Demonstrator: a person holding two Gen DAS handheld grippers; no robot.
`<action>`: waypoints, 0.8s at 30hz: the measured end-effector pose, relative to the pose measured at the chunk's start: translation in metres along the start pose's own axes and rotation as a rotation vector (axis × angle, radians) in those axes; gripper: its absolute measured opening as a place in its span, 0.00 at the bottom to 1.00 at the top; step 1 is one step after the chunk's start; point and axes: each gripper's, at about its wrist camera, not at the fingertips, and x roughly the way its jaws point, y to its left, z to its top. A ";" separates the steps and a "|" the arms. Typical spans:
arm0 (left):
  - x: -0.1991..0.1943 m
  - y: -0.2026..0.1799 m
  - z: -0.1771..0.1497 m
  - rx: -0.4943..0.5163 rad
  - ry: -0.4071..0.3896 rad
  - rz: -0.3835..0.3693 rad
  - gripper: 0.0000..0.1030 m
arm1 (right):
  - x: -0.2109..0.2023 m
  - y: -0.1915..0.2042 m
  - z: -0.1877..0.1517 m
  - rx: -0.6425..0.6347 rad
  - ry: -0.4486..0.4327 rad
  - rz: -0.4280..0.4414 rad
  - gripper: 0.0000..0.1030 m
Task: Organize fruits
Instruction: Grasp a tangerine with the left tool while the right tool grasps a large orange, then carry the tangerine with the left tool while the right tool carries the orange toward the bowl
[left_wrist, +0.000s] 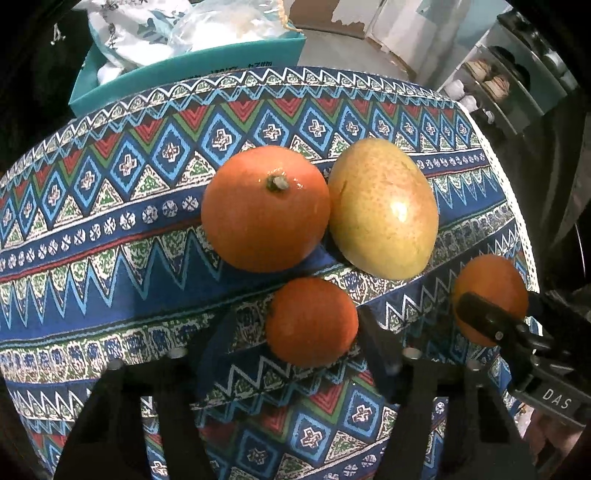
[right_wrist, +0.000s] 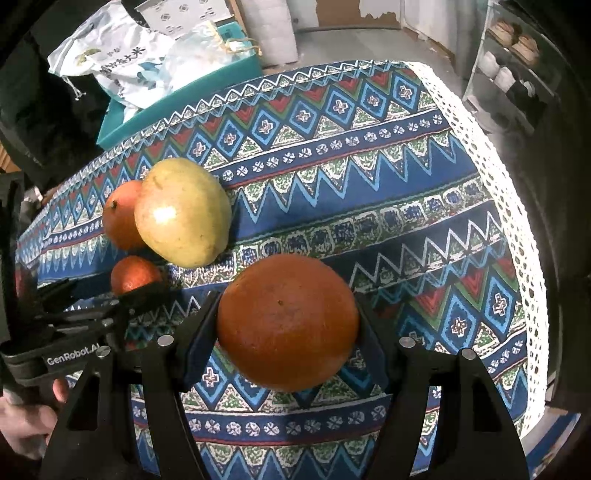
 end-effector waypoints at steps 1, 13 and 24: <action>0.000 0.000 0.000 0.004 0.004 -0.026 0.49 | 0.000 0.000 0.000 -0.001 0.000 0.001 0.68; -0.028 0.014 -0.010 0.033 -0.019 -0.032 0.45 | -0.008 0.013 0.005 -0.037 -0.023 0.016 0.67; -0.087 0.037 -0.020 0.016 -0.092 -0.033 0.45 | -0.041 0.048 0.014 -0.099 -0.086 0.058 0.67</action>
